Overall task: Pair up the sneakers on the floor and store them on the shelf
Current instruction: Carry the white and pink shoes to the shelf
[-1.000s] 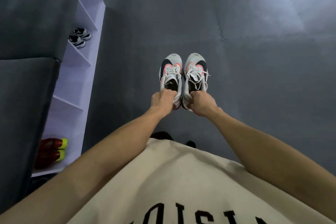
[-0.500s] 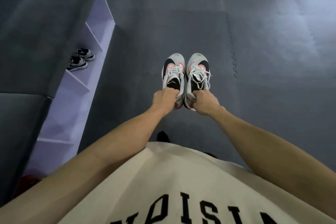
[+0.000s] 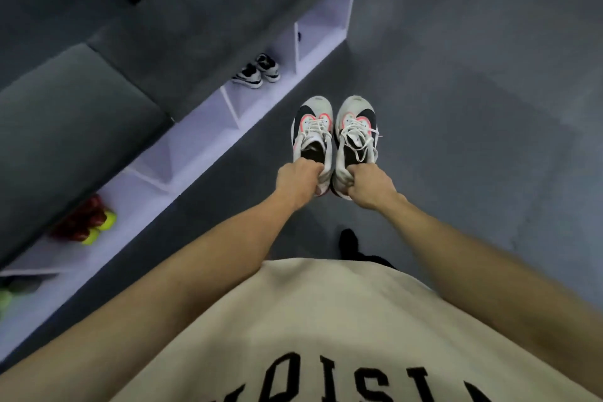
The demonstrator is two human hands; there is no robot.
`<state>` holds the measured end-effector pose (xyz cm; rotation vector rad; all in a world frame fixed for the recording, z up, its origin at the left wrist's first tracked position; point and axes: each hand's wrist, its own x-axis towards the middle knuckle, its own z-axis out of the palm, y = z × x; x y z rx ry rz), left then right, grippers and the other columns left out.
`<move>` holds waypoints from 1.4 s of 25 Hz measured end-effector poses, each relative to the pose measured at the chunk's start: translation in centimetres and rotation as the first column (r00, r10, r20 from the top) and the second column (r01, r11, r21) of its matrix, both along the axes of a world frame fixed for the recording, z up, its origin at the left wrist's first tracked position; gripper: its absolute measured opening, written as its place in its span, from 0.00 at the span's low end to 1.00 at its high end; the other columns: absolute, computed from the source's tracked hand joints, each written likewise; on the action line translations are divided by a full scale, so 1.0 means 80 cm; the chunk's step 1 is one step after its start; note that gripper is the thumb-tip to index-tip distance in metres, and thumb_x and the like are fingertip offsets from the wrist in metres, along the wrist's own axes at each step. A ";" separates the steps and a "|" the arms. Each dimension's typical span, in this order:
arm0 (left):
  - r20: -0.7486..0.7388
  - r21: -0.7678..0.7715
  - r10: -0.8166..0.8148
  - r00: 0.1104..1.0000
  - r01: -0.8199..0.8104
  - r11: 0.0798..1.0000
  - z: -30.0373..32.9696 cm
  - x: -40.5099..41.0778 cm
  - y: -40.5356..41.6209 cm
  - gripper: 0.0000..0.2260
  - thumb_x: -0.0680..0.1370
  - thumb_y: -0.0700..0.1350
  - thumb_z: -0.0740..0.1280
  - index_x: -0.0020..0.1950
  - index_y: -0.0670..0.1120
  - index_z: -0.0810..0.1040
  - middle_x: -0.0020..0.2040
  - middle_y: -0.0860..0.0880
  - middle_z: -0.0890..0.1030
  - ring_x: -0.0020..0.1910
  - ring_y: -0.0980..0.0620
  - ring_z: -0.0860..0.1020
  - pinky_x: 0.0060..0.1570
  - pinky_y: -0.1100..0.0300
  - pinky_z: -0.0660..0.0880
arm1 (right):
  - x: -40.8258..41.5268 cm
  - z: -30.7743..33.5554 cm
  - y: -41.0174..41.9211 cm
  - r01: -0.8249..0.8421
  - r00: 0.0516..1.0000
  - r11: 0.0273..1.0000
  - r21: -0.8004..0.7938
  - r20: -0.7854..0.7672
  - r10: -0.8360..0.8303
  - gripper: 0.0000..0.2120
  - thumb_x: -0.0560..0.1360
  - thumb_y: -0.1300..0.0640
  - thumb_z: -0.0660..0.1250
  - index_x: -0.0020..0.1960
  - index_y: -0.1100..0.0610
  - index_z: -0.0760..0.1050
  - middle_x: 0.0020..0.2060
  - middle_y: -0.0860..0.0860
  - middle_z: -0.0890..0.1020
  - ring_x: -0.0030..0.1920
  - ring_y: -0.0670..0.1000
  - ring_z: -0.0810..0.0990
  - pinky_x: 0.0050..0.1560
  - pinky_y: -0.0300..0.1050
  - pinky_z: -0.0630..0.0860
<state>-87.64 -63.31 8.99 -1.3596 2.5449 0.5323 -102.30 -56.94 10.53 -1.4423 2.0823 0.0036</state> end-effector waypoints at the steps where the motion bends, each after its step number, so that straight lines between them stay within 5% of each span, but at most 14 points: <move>1: -0.001 -0.001 0.093 0.996 -0.093 0.996 -0.001 0.002 -0.010 0.08 0.73 0.46 0.71 0.51 0.47 0.78 0.51 0.46 0.80 0.51 0.42 0.80 0.44 0.54 0.73 | -0.004 0.000 -0.027 -0.095 0.995 0.995 0.002 0.004 0.095 0.14 0.73 0.58 0.64 0.32 0.53 0.63 0.39 0.53 0.76 0.42 0.58 0.76 0.39 0.46 0.70; 5: 0.017 0.040 0.428 0.903 -0.429 0.903 -0.001 0.016 -0.015 0.09 0.73 0.47 0.72 0.51 0.46 0.77 0.53 0.45 0.79 0.52 0.42 0.80 0.46 0.53 0.73 | 0.002 0.003 -0.100 -0.409 0.912 0.912 0.022 0.029 0.409 0.14 0.74 0.56 0.64 0.33 0.53 0.64 0.39 0.52 0.74 0.43 0.58 0.76 0.40 0.46 0.70; 9: 0.030 0.086 0.704 0.709 -0.704 0.705 -0.001 0.048 0.004 0.08 0.73 0.47 0.72 0.49 0.47 0.77 0.51 0.45 0.80 0.52 0.42 0.80 0.46 0.53 0.74 | 0.041 -0.003 -0.142 -0.699 0.714 0.715 0.008 0.062 0.697 0.04 0.72 0.58 0.65 0.44 0.59 0.74 0.43 0.56 0.79 0.48 0.61 0.79 0.40 0.46 0.72; 16: 0.039 0.199 0.903 0.428 -0.889 0.413 -0.025 0.120 0.011 0.07 0.73 0.43 0.69 0.40 0.50 0.71 0.47 0.47 0.82 0.48 0.42 0.80 0.48 0.52 0.76 | 0.133 -0.025 -0.181 -0.859 0.510 0.512 0.019 0.125 0.851 0.08 0.74 0.58 0.64 0.47 0.63 0.76 0.47 0.60 0.80 0.48 0.64 0.78 0.41 0.47 0.71; 25: 0.067 0.251 0.894 0.443 -0.875 0.414 -0.123 0.261 -0.093 0.12 0.72 0.40 0.71 0.37 0.49 0.67 0.45 0.46 0.79 0.44 0.41 0.80 0.37 0.55 0.69 | 0.282 -0.114 -0.289 -0.836 0.546 0.527 0.151 0.149 0.824 0.08 0.73 0.56 0.65 0.47 0.61 0.76 0.44 0.58 0.79 0.47 0.63 0.78 0.41 0.47 0.70; 30: 0.079 0.224 0.878 0.473 -0.866 0.446 -0.259 0.324 -0.171 0.09 0.74 0.43 0.71 0.41 0.49 0.70 0.48 0.47 0.79 0.46 0.42 0.80 0.37 0.56 0.69 | 0.346 -0.257 -0.369 -0.840 0.541 0.521 0.154 0.142 0.829 0.04 0.73 0.56 0.66 0.41 0.54 0.72 0.40 0.53 0.76 0.45 0.61 0.78 0.39 0.46 0.69; 35: 0.068 0.162 0.875 0.480 -0.870 0.465 -0.447 0.372 -0.246 0.07 0.75 0.43 0.70 0.45 0.47 0.72 0.49 0.48 0.78 0.47 0.43 0.79 0.38 0.54 0.70 | 0.388 -0.447 -0.446 -0.867 0.499 0.496 0.056 0.086 0.862 0.04 0.73 0.57 0.67 0.47 0.56 0.76 0.48 0.54 0.80 0.47 0.60 0.78 0.41 0.47 0.72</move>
